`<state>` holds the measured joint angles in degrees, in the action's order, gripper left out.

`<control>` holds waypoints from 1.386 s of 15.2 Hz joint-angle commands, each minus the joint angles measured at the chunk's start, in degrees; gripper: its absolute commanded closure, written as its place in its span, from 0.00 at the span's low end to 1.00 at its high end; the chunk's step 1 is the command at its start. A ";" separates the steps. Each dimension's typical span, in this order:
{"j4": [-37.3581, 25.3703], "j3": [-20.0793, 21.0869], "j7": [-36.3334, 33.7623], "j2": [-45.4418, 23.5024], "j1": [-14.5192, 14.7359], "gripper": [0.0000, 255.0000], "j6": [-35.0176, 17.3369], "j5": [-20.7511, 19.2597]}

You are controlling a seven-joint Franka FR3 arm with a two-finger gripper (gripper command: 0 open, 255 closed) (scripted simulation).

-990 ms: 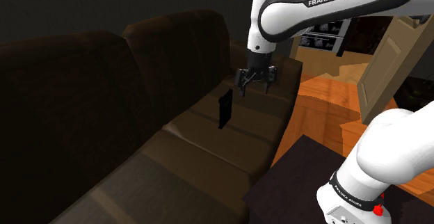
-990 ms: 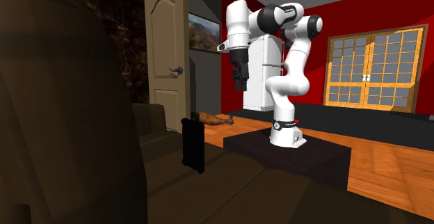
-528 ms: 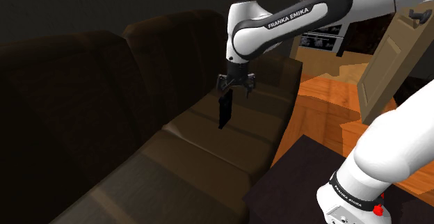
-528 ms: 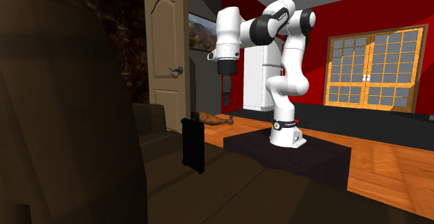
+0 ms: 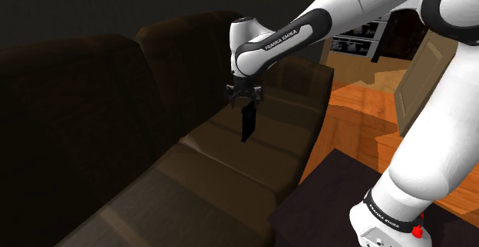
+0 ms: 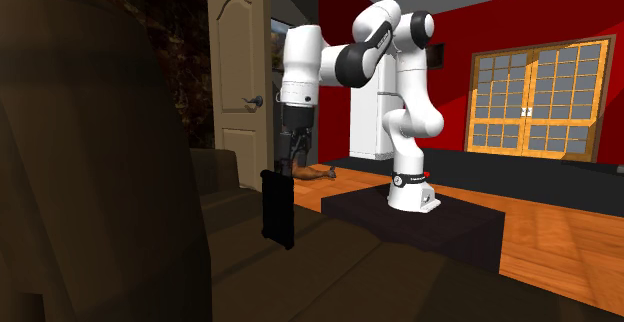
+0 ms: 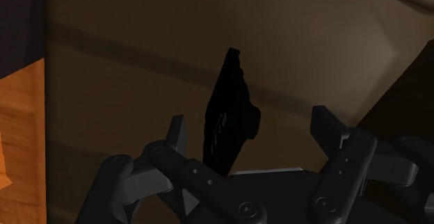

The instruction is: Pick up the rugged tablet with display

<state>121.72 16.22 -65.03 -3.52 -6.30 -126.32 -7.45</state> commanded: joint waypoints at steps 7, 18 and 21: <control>1.58 -0.37 -3.36 -4.45 0.27 0.00 -5.75 -2.75; 1.59 -0.37 -3.28 -4.31 0.26 1.00 -5.63 -2.68; 1.04 -0.27 -2.90 -3.53 0.22 1.00 -4.36 -2.23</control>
<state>122.83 15.91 -68.07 -7.43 -6.06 -131.12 -9.87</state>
